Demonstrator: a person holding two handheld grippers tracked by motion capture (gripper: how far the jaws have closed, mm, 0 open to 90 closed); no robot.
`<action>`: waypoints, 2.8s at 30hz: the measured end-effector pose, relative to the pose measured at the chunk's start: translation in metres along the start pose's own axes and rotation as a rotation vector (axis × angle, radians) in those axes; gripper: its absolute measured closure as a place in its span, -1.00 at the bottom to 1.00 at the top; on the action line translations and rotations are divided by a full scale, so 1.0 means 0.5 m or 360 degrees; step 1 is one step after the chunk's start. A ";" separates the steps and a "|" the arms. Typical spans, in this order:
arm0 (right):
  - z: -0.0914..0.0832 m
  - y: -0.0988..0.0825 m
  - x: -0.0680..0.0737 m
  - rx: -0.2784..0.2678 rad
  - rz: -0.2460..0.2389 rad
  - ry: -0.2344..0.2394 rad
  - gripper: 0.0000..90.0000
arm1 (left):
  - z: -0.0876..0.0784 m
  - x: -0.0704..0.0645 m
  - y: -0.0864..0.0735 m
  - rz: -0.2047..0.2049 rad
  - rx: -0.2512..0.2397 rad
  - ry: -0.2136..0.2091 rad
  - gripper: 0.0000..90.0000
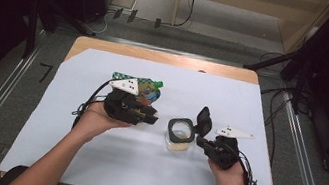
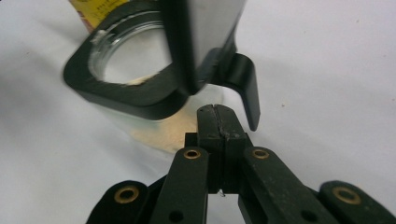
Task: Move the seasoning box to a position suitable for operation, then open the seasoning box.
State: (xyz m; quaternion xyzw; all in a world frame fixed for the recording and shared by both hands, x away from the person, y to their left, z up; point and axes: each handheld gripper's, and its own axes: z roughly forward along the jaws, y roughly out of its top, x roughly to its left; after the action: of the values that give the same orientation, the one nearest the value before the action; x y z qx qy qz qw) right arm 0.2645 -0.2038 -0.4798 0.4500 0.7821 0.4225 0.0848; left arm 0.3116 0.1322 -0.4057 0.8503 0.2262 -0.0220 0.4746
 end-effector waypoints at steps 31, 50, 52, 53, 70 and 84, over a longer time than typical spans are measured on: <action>-0.014 -0.023 0.128 -0.0017 -0.0266 0.0319 0.29 | -0.068 0.053 -0.020 -0.0123 0.0101 0.0003 0.02; 0.011 -0.009 0.183 -0.0033 -0.0326 0.0401 0.12 | -0.118 0.086 -0.039 -0.0183 0.0103 0.0069 0.02; 0.015 -0.007 0.191 -0.0027 -0.0324 0.0408 0.12 | -0.123 0.086 -0.039 -0.0175 0.0118 0.0075 0.02; 0.017 -0.005 0.195 -0.0026 -0.0328 0.0415 0.12 | -0.124 0.085 -0.039 -0.0169 0.0122 0.0080 0.02; 0.063 0.026 0.242 0.0004 -0.0415 0.0480 0.08 | -0.193 0.098 -0.053 -0.0148 0.0106 0.0188 0.04; 0.138 0.070 0.275 0.0004 -0.0461 0.0515 0.09 | -0.152 0.142 -0.070 -0.0177 0.0149 0.0185 0.07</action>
State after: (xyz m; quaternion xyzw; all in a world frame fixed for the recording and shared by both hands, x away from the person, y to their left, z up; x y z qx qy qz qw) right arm 0.2421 -0.0483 -0.4635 0.2595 0.8425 0.4718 0.0175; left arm 0.3476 0.2359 -0.4097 0.8576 0.2989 -0.0093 0.4184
